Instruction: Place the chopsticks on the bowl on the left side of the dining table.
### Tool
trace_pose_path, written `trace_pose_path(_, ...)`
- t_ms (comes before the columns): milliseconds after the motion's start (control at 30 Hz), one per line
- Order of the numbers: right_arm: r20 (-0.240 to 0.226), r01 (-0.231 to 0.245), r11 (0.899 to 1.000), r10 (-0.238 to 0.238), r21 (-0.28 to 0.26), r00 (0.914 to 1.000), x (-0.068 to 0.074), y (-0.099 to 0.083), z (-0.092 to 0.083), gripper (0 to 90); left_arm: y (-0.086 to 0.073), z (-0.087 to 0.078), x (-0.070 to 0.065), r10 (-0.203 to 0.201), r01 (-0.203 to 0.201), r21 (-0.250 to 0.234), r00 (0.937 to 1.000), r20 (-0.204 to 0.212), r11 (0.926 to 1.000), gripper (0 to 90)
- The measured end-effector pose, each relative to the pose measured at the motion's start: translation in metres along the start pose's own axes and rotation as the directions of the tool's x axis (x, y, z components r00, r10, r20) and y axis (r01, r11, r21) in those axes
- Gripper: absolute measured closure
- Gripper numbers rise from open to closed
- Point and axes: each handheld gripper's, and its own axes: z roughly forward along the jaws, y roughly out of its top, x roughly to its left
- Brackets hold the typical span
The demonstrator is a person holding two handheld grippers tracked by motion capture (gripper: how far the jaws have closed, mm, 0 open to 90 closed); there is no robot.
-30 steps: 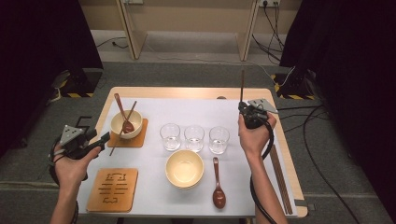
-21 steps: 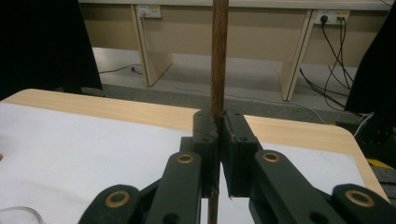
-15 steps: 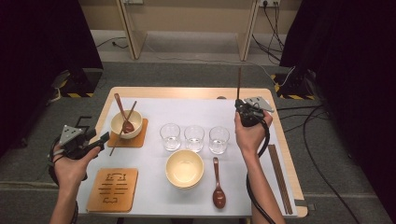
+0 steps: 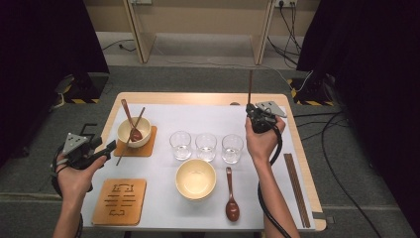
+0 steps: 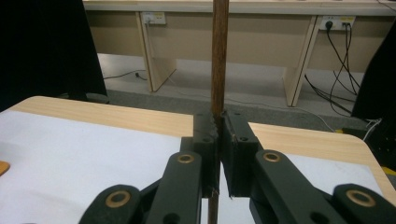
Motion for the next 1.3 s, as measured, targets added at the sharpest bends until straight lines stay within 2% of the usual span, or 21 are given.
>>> trace_pose_path(667,-0.019,0.000,1.000,-0.001,-0.012,0.9998,0.010,0.004,0.009,84.9,0.000,0.000,-0.001,-0.002,0.002,-0.002,1.0000,0.005,1.0000,43.4)
trace_pose_path(1300,-0.052,0.010,0.999,-0.012,-0.032,0.9985,0.031,0.014,0.019,84.9,0.001,-0.002,0.003,-0.028,0.029,-0.015,0.9993,0.026,0.9995,43.3)
